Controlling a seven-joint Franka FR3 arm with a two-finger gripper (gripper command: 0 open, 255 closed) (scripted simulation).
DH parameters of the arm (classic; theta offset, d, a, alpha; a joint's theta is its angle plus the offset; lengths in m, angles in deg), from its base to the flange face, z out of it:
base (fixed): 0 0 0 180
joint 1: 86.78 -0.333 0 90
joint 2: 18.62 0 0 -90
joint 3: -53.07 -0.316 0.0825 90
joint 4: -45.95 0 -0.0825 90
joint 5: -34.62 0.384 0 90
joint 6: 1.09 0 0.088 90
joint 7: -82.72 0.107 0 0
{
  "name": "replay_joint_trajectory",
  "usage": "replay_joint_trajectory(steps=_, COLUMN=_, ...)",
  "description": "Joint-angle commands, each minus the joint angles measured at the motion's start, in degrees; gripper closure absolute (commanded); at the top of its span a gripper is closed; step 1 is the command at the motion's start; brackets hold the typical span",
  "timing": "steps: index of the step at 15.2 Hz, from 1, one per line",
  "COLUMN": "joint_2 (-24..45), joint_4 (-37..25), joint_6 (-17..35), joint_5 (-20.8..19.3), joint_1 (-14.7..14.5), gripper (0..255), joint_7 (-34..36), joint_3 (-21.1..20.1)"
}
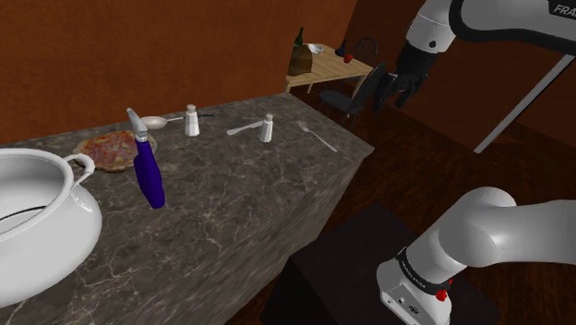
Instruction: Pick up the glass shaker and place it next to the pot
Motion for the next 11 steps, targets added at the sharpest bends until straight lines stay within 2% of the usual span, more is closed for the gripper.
replay_joint_trajectory(steps=1, joint_2=0.0, joint_4=0.0, joint_6=0.0, joint_5=0.0, joint_1=0.0, gripper=0, joint_7=0.0, joint_3=0.0)
replay_joint_trajectory(steps=11, joint_2=19.0, joint_4=-3.8, joint_6=15.9, joint_5=0.6, joint_1=0.6, gripper=0, joint_7=7.8, joint_3=-4.2)
